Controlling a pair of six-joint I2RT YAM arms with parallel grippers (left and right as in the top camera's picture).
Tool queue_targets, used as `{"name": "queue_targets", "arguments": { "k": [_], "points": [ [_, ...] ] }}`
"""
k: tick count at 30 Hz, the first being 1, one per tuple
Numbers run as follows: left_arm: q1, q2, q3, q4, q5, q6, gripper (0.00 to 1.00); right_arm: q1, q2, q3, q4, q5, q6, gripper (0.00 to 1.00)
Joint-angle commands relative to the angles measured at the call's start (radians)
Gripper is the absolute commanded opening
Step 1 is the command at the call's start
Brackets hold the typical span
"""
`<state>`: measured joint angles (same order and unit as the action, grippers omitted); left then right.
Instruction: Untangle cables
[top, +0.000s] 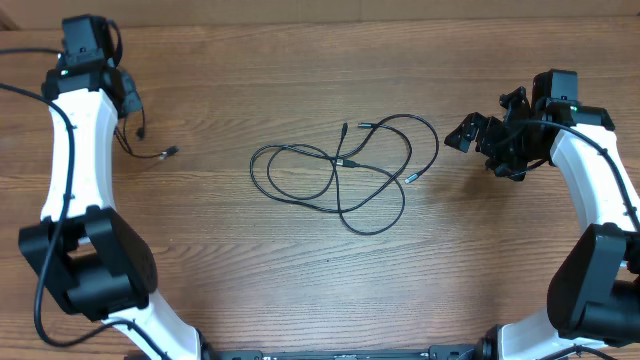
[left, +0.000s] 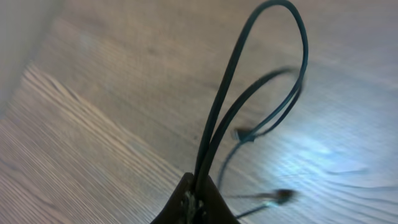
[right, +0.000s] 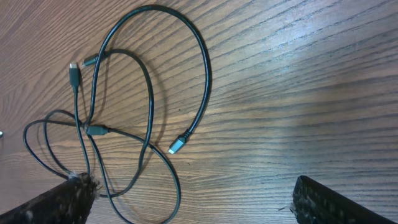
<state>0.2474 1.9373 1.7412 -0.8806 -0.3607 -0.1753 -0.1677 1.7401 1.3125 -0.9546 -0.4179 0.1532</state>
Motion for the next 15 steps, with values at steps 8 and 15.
{"name": "queue_targets", "arguments": {
  "k": [8, 15],
  "points": [
    [0.101, 0.093, 0.013, -0.023, 0.134, 0.011, 0.34, -0.002, -0.025, 0.009, 0.003, 0.003, -0.001, 1.0],
    [0.113, 0.093, 0.014, -0.052, 0.334, 0.018, 0.82, -0.002, -0.025, 0.009, 0.003, 0.003, -0.001, 1.0]
  ]
}}
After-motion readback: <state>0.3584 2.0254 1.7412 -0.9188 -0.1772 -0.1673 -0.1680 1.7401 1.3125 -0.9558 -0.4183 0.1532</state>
